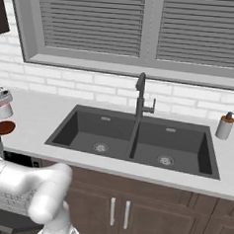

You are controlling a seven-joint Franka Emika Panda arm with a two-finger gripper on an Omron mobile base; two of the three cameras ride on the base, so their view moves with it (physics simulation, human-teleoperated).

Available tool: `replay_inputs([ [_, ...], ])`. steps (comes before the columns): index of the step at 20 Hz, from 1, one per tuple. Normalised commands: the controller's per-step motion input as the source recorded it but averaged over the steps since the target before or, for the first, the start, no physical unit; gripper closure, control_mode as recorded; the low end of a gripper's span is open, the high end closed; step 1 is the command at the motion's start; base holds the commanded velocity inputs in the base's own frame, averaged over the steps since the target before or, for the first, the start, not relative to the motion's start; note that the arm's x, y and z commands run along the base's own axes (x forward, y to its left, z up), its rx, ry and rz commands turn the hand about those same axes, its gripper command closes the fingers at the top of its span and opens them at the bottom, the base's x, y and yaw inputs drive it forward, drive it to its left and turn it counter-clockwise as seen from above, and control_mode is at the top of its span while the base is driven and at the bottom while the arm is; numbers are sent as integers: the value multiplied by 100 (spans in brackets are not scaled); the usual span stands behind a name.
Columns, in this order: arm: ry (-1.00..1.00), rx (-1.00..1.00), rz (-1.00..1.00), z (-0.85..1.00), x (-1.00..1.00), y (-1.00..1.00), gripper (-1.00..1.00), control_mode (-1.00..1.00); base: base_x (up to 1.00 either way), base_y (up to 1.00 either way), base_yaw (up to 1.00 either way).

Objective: Pick up the cup and bowl from the counter, place them in the dishwasher, and close the dishwasher door.

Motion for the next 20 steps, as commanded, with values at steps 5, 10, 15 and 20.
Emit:
replay_inputs([
  [5,-1,6,0,34,-95,-85,100,-100,0,0,0],
  [10,-7,25,0,8,-100,-87,100,-100,0,0,0],
  [15,-16,24,3,-13,-100,-20,100,-100,0,0,0],
  [20,-40,-6,12,9,-100,11,100,-100,0,0,0],
])
